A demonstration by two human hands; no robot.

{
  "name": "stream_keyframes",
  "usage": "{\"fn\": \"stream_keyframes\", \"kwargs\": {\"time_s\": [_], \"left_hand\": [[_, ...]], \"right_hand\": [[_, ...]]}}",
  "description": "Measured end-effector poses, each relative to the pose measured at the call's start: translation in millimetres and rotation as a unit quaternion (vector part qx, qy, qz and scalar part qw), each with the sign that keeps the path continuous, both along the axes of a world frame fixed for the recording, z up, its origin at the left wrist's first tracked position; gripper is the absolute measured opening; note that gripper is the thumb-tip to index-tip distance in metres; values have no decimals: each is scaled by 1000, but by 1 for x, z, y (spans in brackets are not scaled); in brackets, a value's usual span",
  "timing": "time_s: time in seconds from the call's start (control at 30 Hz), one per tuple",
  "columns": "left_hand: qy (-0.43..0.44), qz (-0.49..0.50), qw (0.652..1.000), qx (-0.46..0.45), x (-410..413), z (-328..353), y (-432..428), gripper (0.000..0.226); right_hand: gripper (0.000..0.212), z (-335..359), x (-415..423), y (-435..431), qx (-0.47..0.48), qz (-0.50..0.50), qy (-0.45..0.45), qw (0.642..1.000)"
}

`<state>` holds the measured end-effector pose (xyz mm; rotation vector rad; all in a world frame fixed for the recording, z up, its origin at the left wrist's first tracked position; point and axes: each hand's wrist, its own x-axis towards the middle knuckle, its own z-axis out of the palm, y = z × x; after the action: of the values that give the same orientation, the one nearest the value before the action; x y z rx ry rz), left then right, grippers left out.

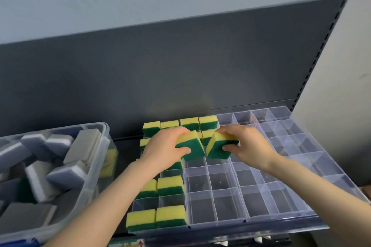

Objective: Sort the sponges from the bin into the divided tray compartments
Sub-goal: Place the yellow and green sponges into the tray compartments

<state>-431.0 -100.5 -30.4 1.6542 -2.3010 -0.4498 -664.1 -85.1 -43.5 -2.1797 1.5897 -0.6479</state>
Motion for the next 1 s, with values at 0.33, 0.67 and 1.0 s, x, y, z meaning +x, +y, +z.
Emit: {"fn": "stream_keyframes", "kwargs": {"time_s": [0.33, 0.67, 1.0], "left_hand": [[-30, -45, 997, 48, 1, -12, -11, 55], [-69, -80, 992, 66, -6, -21, -16, 49], [-152, -101, 981, 61, -16, -37, -16, 52]], "right_hand": [[41, -13, 5, -11, 33, 0, 40, 999], [39, -24, 10, -19, 92, 21, 109, 990], [25, -42, 19, -20, 120, 39, 179, 976]]}}
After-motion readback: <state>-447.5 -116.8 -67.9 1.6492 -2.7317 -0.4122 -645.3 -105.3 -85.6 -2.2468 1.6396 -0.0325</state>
